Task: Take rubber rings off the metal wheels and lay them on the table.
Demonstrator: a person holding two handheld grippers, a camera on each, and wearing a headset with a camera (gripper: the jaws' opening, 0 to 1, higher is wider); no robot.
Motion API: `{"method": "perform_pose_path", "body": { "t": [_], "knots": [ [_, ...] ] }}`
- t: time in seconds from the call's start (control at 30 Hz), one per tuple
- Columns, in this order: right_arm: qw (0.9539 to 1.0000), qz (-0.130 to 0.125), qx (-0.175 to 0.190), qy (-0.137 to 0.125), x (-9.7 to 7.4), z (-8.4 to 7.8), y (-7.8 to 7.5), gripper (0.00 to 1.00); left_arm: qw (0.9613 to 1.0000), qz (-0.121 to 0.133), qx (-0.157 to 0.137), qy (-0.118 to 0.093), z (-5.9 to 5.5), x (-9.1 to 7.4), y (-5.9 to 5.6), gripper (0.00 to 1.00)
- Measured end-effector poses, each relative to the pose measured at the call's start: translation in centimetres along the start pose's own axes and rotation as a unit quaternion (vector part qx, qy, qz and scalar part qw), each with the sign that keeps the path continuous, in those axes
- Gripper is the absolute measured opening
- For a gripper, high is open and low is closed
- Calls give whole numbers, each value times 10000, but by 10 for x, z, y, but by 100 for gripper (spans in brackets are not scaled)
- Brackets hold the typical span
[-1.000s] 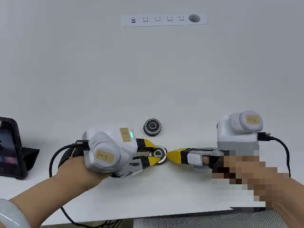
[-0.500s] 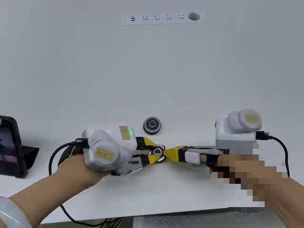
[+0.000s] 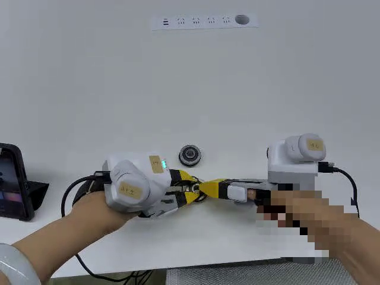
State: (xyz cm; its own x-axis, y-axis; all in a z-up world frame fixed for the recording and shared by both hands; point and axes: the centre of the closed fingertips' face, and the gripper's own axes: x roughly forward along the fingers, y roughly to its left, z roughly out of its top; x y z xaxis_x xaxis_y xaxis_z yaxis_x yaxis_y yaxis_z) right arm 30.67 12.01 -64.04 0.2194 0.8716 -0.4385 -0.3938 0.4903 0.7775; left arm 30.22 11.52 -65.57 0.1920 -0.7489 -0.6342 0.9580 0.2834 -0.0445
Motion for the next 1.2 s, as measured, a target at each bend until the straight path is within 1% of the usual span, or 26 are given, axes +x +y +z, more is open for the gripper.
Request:
{"method": "perform_pose_path", "body": {
  "t": [0.13, 0.23, 0.3, 0.57, 0.83, 1.03, 1.1, 1.13, 1.2],
  "knots": [
    [10000, -7, 31, -8, -1, -1, -2, 1, 10000, 2, 8, 11, 0, 0, 0, 12],
    [9998, -173, 78, 0, -6, -3, -10, 1, 10000, 5, 21, 19, 0, 0, 0, 12],
    [9997, -213, 96, -8, -7, -3, -13, 1, 10000, 3, 19, 26, 0, 0, 0, 13],
    [9996, -276, 90, -4, -6, -4, -14, 2, 9999, 9, 76, 76, 1, 0, -1, 13],
    [9993, -346, 118, 32, -6, -8, -17, 2, 10000, 29, -11, 9, 1, 0, -1, 14],
    [9992, -369, 127, 43, -6, -9, -18, 2, 10000, 23, 17, 7, 1, -1, -3, 16],
    [9992, -371, 146, 33, -6, -9, -18, 2, 9999, 104, 43, 1, 1, -3, 0, 20],
    [9992, -369, 150, 32, -6, -9, -18, 2, 9999, 105, 26, -19, 2, -4, 0, 21],
    [9992, -370, 148, 39, -5, -9, -17, 2, 9999, 134, 1, -50, 2, -6, 2, 21]
  ]
}}
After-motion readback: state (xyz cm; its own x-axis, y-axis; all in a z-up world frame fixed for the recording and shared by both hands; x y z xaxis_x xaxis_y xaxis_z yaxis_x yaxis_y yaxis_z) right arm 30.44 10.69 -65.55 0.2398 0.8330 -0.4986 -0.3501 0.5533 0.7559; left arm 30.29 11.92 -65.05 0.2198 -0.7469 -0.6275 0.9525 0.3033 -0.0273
